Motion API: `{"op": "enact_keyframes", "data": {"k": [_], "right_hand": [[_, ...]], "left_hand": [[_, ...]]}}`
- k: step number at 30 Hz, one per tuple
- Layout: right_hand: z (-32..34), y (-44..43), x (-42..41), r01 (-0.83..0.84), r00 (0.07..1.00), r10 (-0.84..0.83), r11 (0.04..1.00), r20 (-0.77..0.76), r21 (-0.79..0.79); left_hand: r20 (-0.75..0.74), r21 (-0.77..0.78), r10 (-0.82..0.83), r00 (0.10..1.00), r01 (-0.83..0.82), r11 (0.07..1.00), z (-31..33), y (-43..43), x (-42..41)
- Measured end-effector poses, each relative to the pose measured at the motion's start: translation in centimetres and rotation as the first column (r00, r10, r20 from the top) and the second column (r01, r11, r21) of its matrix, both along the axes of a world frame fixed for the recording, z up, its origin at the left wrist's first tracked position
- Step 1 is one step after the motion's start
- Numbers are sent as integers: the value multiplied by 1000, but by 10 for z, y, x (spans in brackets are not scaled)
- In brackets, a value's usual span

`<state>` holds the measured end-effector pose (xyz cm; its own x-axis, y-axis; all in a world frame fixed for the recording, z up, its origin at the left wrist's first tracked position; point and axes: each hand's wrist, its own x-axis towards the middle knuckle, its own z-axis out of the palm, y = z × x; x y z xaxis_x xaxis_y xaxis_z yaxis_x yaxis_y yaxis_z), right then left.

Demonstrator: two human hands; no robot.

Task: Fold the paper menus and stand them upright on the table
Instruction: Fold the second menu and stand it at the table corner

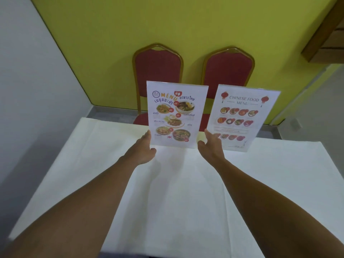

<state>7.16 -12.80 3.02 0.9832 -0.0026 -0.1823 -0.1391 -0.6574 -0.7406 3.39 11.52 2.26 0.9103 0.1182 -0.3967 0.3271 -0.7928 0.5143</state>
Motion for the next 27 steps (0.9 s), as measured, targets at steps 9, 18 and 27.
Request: {"op": "enact_keyframes", "data": {"k": [9,18,27], "right_hand": [[-7,2,14,-31,1000,31,999,3,36],[-21,23,31,-50,995,33,981,97,186],[-43,60,41,120,972,-151,977,180,175]], "left_hand": [[18,-84,126,992,-124,989,1,-6,12],[120,-382,219,968,-159,910,-11,-1,57],[223,-444,301,927,-178,878,-10,15,67]]}}
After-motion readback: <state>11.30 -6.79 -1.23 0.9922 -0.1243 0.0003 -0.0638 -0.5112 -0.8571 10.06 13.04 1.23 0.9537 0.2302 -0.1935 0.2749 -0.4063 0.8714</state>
